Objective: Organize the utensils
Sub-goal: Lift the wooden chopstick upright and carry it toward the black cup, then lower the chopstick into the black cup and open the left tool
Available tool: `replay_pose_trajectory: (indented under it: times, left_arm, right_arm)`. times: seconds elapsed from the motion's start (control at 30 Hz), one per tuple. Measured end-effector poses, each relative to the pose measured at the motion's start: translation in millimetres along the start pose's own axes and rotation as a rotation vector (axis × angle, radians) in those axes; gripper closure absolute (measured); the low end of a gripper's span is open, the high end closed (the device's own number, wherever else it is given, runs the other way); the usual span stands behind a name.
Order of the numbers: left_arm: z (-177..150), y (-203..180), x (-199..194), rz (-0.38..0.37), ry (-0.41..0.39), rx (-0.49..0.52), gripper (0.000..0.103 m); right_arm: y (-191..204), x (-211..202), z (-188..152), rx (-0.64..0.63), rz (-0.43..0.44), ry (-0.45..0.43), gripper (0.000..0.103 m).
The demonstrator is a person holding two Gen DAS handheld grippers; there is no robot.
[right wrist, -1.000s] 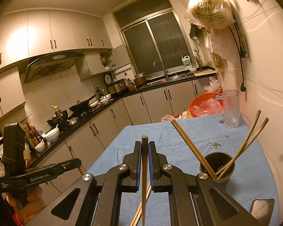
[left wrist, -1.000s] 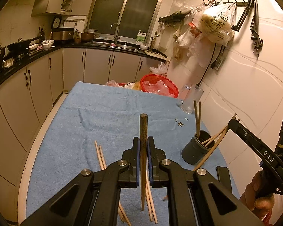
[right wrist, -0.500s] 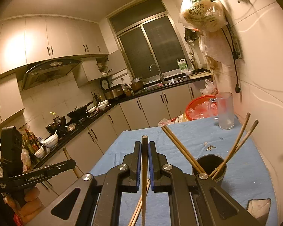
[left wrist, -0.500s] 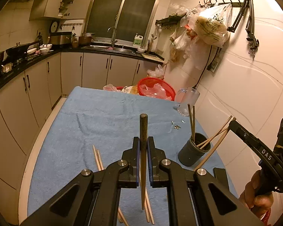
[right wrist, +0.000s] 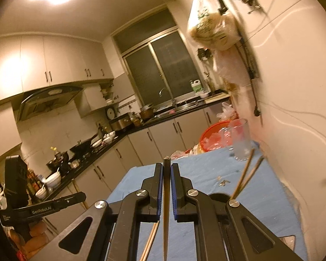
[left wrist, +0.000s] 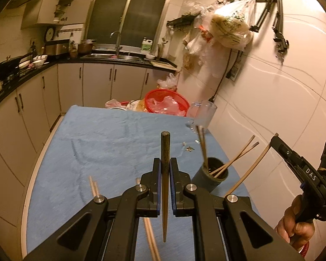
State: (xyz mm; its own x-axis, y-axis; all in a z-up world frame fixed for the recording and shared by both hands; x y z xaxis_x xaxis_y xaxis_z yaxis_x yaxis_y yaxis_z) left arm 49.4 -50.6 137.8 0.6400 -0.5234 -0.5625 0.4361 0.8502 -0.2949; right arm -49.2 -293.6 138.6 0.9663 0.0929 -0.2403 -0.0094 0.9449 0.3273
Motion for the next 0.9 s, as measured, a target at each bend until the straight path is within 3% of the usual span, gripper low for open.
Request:
replay_pose_trajectory:
  times: [0.57, 0.8, 0.9]
  left_arm:
    - [67.0, -83.9, 27.9, -0.079, -0.060, 0.066, 0.095]
    - [86.8, -107.1, 54.8, -0.103, -0.090, 0.047, 0.095]
    - [83.5, -110.1, 74.3, -0.097, -0.068, 0.041, 0.095]
  right_arm:
    - [-50.7, -29.4, 66.9, 0.028, -0.113, -0.171, 0.096]
    - [-63.9, -14.7, 75.5, 0.018, -0.159, -0.179, 0.096]
    - [-69.4, -3.5, 72.0, 0.010, -0.175, -0.160, 0.096]
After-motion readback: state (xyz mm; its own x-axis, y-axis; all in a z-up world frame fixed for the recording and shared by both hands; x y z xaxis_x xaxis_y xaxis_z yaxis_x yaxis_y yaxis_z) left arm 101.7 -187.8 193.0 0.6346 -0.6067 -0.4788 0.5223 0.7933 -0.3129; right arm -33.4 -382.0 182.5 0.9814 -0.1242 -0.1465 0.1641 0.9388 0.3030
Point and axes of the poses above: each gripper's, at about its wrist camera, not at the fingertips, and x roughly the way its jaws point, y to its left, z to its top, the point moved 3 cm from there along x, roughly the way its jaws point, and after that the axes turned 4 degrees about -x, right-handed, at the moved point
